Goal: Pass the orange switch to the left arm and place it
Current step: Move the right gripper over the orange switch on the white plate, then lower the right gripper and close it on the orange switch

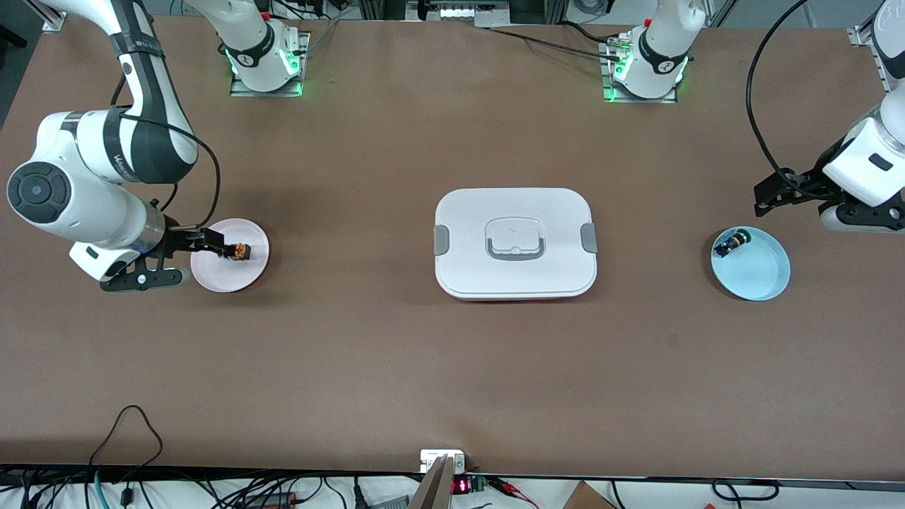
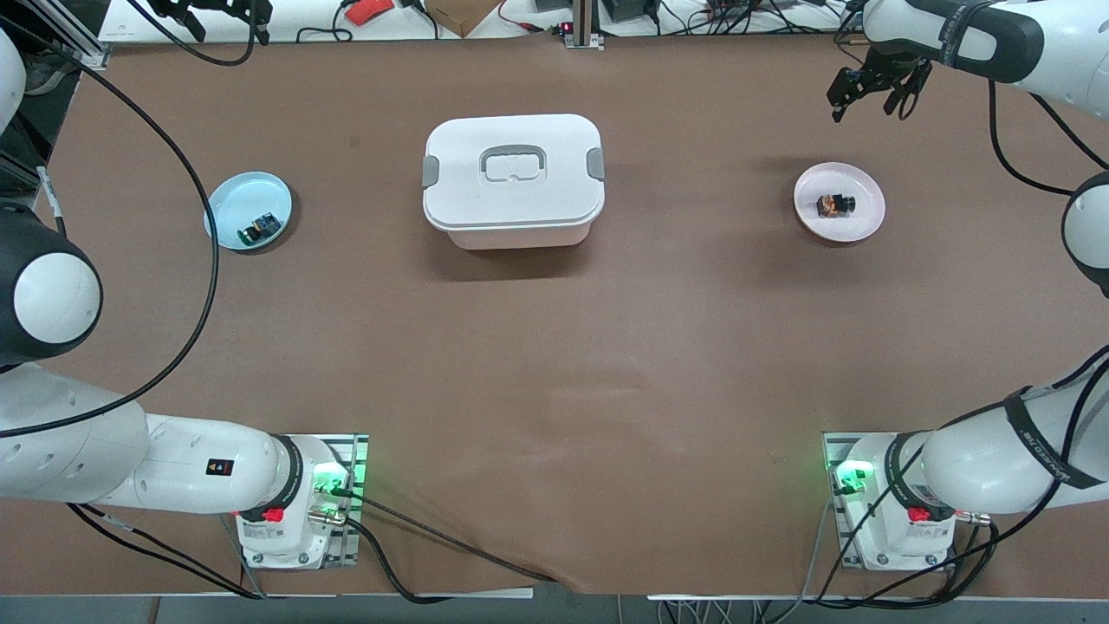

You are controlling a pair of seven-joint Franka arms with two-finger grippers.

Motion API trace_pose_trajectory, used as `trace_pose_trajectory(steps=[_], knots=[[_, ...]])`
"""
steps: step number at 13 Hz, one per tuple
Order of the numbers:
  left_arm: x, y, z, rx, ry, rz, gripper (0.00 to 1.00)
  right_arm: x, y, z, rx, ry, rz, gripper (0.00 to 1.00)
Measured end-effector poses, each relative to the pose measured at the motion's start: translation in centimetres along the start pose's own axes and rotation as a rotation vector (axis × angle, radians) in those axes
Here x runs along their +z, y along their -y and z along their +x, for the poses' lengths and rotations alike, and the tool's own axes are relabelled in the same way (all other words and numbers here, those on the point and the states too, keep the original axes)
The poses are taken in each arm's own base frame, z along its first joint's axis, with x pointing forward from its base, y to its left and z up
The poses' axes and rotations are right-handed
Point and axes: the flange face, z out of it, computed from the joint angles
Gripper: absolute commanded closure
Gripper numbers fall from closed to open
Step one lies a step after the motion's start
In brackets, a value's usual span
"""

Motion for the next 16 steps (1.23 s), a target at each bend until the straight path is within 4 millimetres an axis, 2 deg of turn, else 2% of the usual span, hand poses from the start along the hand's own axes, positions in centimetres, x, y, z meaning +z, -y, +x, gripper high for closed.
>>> trace_pose_trajectory(steps=[4, 6, 12, 14, 16], knots=[[0.0, 0.0, 0.0, 0.0, 0.0, 0.0, 0.0, 2.2, 0.1, 0.7, -0.002, -0.012, -0.002, 0.0], [0.0, 0.0, 0.0, 0.0, 0.0, 0.0, 0.0, 4.6, -0.2, 0.6, 0.003, -0.016, -0.001, 0.0], [0.0, 0.0, 0.0, 0.0, 0.0, 0.0, 0.0, 12.5, -2.1, -1.9, 0.042, 0.003, 0.007, 0.0], [0.0, 0.0, 0.0, 0.0, 0.0, 0.0, 0.0, 14.4, -2.8, -2.5, 0.055, 0.007, 0.01, 0.0], [0.0, 0.0, 0.0, 0.0, 0.0, 0.0, 0.0, 15.2, -2.6, -2.7, 0.055, 0.016, 0.011, 0.0]])
